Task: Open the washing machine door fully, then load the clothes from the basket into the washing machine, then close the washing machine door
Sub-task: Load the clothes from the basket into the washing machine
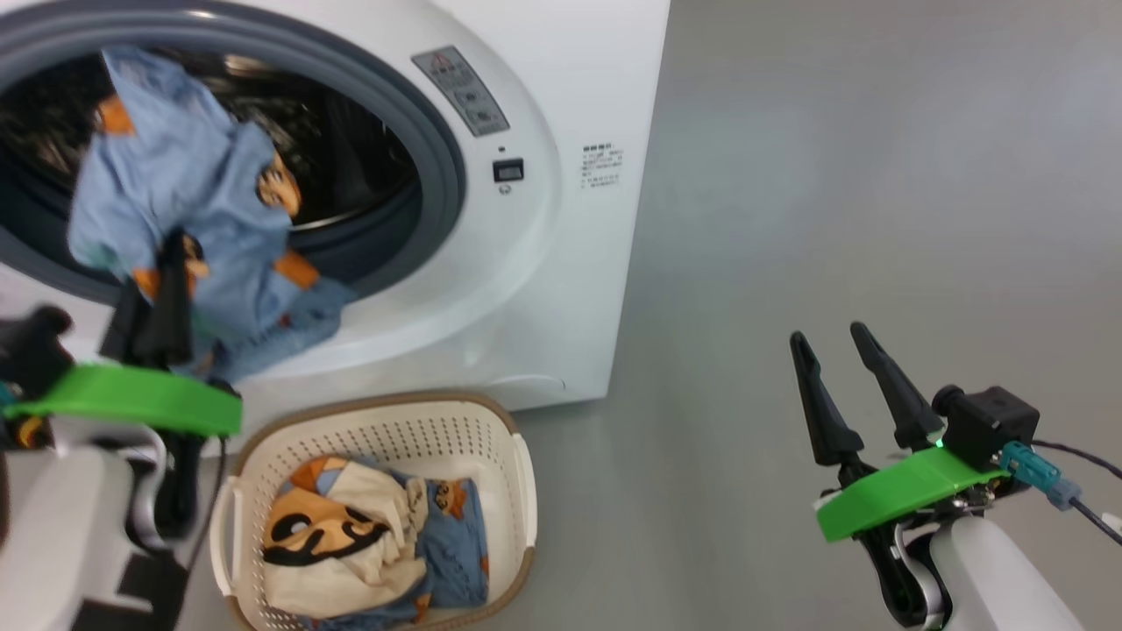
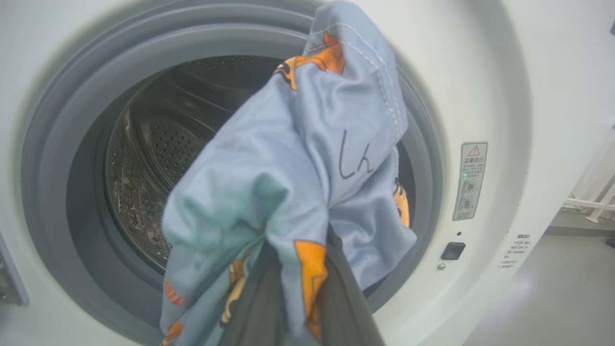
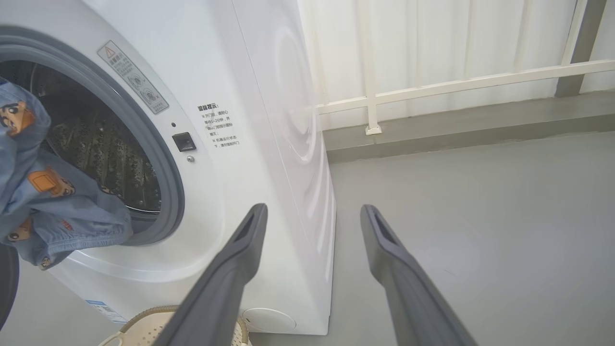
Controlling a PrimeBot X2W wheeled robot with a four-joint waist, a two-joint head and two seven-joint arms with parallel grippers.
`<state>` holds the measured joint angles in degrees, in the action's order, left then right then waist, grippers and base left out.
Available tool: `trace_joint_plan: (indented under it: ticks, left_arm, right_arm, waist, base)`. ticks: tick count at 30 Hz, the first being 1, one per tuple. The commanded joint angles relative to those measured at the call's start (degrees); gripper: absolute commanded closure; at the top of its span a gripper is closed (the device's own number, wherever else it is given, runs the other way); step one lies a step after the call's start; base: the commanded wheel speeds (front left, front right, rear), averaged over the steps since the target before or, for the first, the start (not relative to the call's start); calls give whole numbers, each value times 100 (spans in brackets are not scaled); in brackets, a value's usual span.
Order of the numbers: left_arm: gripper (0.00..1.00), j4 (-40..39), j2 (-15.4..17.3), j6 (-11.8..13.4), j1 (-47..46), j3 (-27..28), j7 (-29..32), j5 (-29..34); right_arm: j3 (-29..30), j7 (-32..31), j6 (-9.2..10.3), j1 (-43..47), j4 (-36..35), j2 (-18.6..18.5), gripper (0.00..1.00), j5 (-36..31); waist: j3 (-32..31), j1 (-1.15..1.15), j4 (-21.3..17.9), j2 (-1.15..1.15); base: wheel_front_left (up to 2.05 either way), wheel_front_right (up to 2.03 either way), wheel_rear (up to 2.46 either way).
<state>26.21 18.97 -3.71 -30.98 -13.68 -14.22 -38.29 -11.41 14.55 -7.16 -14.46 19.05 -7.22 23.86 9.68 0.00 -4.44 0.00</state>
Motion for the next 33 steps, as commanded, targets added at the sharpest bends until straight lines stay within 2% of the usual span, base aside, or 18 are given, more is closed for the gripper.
trace_joint_plan:
  ticks: [1,4,10,15,21,28,33]
  left_arm:
    - [100,40,266,-97,-499,316,-74,139]
    - [100,272,259,-167,-706,361,-75,165]
    - [100,1375,327,-331,-1441,259,-76,194]
    - [100,2091,499,-371,-2258,98,-77,220]
    - [100,2513,763,-376,-3116,-264,-77,91]
    - [100,2519,1179,-377,-4031,-479,-77,248]
    - [100,1834,1250,-331,-4442,177,-77,651]
  right_arm:
    - [-138,45,-33,-232,-200,43,0,-135]
    - [-128,45,-33,-280,-231,94,0,-190]
    - [-131,45,-33,-441,-347,256,0,-359]
    - [-118,45,-33,-593,-491,363,0,-471]
    - [-123,45,-33,-667,-636,426,0,-533]
    - [-149,45,-33,-660,-883,433,0,-340]
    - [-156,45,-33,-644,-1029,433,0,-275]
  waist:
    - [443,0,-188,0]
    - [640,0,-255,0]
    - [1265,0,-465,0]
    - [1787,0,-648,0]
    - [2333,0,-882,0]
    - [2810,0,-1106,0]
    - [3050,0,-1173,0]
  base:
    - [0,0,0]
    - [0,0,0]
    - [0,0,0]
    - [0,0,0]
    - [0,0,0]
    - [0,0,0]
    - [0,0,0]
